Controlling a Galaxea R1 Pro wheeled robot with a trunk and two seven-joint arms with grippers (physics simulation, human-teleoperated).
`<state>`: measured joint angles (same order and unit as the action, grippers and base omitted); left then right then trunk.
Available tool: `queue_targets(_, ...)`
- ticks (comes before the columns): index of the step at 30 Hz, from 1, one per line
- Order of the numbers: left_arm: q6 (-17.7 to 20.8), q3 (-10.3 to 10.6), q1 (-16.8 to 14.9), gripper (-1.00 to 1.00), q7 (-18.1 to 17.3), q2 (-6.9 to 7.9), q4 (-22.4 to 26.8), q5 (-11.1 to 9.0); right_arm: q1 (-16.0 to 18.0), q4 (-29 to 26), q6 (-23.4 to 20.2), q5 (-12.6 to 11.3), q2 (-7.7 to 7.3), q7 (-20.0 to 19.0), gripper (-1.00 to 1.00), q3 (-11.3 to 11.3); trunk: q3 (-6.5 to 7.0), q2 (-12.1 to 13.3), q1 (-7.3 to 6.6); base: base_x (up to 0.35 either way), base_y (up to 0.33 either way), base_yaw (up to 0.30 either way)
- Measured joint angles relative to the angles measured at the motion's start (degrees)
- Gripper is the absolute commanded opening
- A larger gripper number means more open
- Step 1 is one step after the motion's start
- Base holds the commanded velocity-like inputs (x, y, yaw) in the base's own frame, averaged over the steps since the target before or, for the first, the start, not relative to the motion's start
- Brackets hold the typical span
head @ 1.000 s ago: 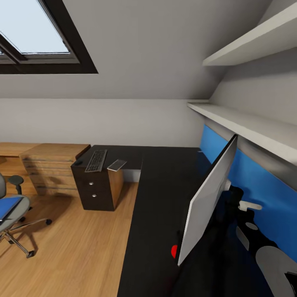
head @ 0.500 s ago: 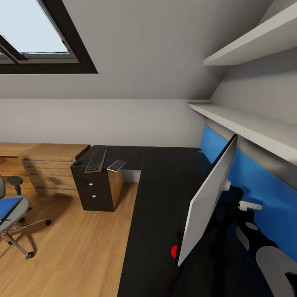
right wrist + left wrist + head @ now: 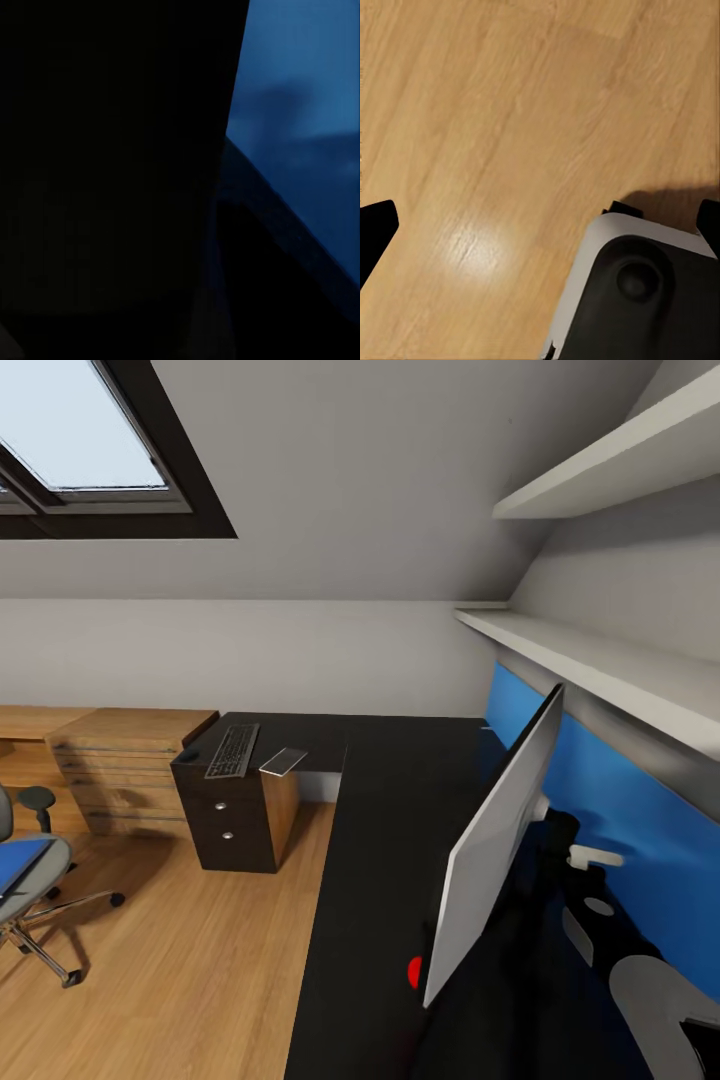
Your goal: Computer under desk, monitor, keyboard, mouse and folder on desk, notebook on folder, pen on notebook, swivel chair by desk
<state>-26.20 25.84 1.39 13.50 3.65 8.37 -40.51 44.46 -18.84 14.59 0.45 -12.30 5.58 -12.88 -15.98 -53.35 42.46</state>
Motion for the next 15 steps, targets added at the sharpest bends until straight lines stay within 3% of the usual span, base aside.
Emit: queue_targets(15, -2.8, -0.6, 0.0, 1.0, -0.2, 0.35, 0.2, -0.2, 0.0, -0.2, 0.0, 0.0, 0.47, 0.0, -1.0, 0.2, 0.0, 0.0, 0.0, 0.0, 0.0, 0.0)
